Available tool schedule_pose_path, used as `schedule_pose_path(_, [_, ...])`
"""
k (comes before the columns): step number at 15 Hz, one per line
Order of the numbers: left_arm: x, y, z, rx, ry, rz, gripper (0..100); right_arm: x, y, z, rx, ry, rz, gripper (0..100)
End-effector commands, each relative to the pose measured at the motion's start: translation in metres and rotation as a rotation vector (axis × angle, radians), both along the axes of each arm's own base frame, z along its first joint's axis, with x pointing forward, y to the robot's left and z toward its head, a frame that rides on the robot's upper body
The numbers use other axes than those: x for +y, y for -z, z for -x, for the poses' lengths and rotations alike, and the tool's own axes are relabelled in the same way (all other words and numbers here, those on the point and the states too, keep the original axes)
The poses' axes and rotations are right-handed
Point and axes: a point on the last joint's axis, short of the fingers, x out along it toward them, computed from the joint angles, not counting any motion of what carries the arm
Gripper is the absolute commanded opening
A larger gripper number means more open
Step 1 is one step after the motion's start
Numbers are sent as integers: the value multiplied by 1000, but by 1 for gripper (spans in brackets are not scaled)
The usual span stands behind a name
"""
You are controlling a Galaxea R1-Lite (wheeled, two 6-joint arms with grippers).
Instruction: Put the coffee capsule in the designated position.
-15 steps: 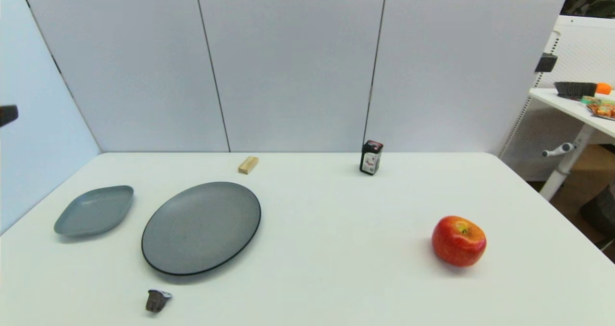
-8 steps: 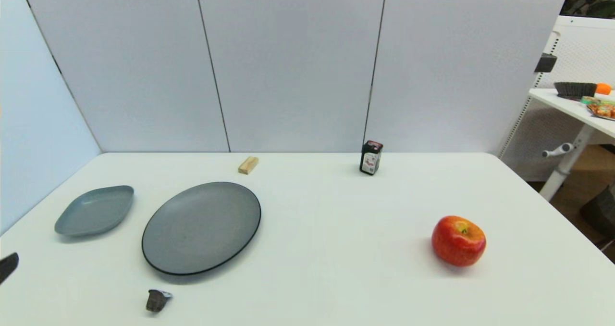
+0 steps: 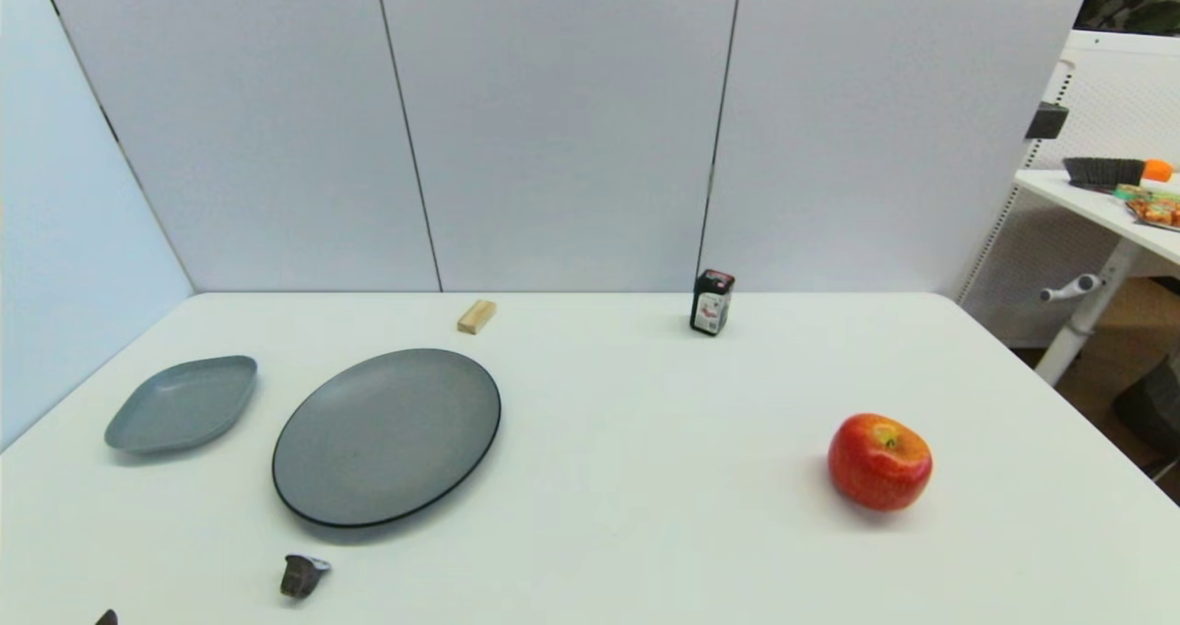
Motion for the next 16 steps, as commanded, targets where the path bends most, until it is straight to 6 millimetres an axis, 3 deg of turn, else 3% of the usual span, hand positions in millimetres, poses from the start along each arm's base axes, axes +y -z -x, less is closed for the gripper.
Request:
schedule_pose_path(1, [0, 27, 15, -17, -2, 3, 100, 0, 0, 0, -2, -1, 1, 100])
schedule_pose_path(16, [0, 33, 20, -45, -27, 151, 100, 0, 0, 0, 1, 0, 1, 100])
